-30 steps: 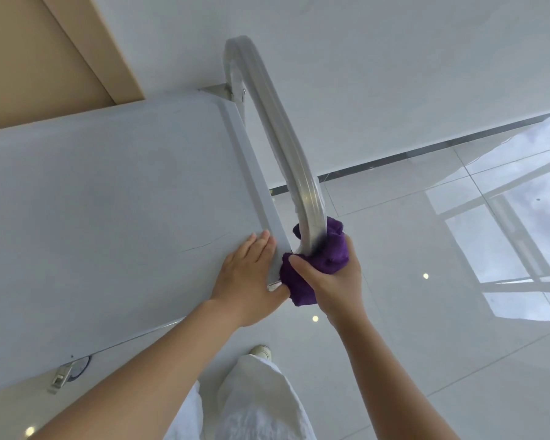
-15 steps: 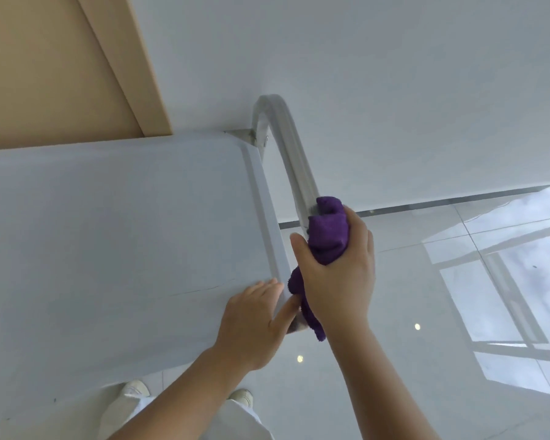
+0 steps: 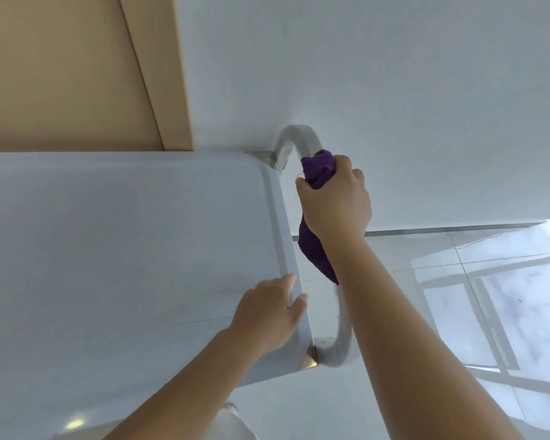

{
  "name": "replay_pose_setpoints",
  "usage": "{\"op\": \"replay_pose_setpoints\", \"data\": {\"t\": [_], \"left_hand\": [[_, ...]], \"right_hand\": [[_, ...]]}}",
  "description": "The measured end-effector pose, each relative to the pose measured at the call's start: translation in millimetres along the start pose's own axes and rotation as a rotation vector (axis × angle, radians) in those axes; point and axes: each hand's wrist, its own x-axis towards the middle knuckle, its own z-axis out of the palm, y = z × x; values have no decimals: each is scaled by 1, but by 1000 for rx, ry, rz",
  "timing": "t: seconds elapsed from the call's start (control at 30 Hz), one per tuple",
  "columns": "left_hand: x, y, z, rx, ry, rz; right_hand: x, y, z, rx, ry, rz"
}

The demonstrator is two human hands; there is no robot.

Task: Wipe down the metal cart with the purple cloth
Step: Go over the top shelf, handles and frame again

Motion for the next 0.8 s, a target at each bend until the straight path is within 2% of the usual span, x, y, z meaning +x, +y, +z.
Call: {"op": "replay_pose_setpoints", "data": {"t": [0.37, 0.47, 0.6, 0.7, 0.8], "left_hand": [[65, -12, -14, -32, 184, 162], [70, -12, -15, 13, 143, 143], [66, -18, -3, 36, 58, 55], [68, -20, 8, 178, 209, 76], [72, -18, 17, 196, 294, 48]], "right_hand": [[53, -34, 15, -12, -33, 31], [67, -43, 16, 81, -56, 64], [68, -41, 9, 323, -100, 119], [64, -32, -6, 636, -176, 171], [56, -3, -12, 908, -280, 288]]}}
